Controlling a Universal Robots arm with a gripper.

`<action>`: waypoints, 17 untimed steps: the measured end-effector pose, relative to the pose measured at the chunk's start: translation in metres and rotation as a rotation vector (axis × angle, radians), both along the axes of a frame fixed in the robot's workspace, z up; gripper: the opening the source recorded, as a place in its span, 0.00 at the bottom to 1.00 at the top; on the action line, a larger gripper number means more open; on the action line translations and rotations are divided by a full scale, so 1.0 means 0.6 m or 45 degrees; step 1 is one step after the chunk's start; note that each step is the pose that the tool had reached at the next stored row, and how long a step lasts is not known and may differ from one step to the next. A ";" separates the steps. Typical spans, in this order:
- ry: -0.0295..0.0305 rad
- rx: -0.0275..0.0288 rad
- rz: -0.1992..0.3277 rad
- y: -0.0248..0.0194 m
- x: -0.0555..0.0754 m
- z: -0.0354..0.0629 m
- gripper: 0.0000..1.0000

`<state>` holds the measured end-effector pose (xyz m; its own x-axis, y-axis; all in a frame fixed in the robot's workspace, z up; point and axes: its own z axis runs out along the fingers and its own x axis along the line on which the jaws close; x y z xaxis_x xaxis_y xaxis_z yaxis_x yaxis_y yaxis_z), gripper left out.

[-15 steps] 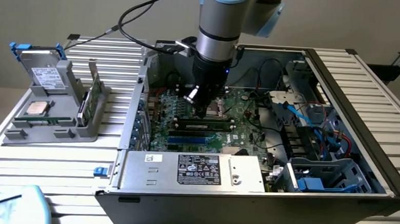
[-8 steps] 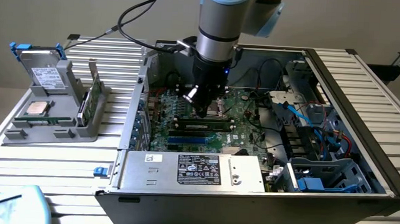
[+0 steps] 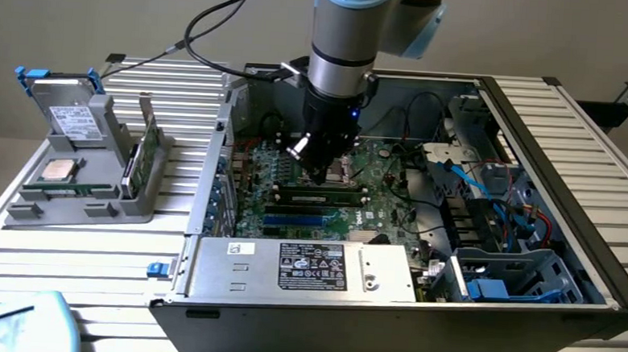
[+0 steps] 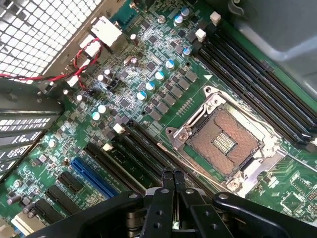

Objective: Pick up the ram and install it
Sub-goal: 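Press down the ram until it locks into place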

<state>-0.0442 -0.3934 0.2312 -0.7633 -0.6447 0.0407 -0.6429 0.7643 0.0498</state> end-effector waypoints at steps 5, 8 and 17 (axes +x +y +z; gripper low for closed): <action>-0.0100 0.0045 -0.062 0.0000 0.000 0.000 0.10; -0.0159 0.0071 -0.099 0.0000 0.000 -0.001 0.10; -0.0339 0.0153 -0.211 0.0000 0.000 -0.002 0.10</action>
